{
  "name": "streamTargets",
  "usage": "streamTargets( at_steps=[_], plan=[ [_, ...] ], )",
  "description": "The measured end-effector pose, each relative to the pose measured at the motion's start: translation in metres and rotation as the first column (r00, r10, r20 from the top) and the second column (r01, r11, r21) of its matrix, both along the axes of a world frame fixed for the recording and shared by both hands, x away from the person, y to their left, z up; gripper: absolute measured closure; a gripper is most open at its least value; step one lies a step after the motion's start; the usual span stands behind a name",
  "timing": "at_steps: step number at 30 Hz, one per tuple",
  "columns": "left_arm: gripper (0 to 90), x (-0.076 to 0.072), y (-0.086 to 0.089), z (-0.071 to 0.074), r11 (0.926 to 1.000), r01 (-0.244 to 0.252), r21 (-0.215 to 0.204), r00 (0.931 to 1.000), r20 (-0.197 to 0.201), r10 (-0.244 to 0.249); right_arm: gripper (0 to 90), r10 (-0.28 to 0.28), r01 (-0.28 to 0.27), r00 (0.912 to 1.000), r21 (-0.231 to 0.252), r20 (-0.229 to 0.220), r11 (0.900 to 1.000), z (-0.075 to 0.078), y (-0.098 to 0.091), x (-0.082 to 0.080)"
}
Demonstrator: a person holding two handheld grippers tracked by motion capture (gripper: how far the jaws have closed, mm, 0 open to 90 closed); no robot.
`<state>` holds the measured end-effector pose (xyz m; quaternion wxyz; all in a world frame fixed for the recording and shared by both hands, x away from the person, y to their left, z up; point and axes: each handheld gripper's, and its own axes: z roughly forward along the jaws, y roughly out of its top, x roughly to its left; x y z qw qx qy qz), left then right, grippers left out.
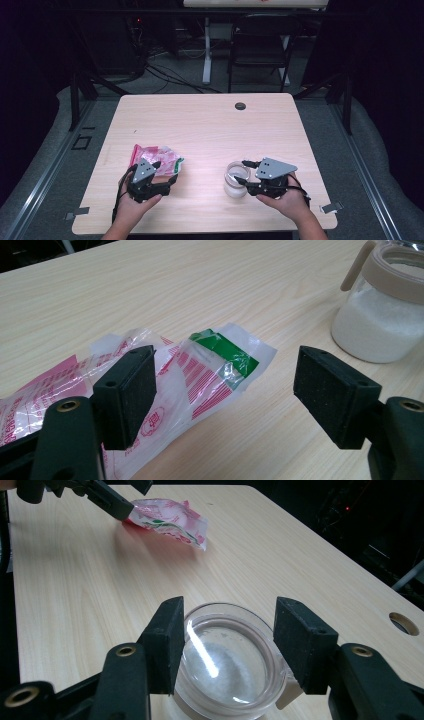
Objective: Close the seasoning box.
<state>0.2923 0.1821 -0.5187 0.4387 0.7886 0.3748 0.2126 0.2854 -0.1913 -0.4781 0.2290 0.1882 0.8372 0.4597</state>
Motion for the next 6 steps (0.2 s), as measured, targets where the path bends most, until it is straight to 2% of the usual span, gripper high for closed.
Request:
streamTargets(
  at_steps=[6],
  plan=[
    [25.0,0.0002,-0.0001,0.0000,1.0000,0.003,0.003,1.0000,-0.001,-0.003,46.1,-0.018,0.017,0.9998,0.030,0.003,0.9994,0.0031,-0.0050,0.0010]
  ],
)
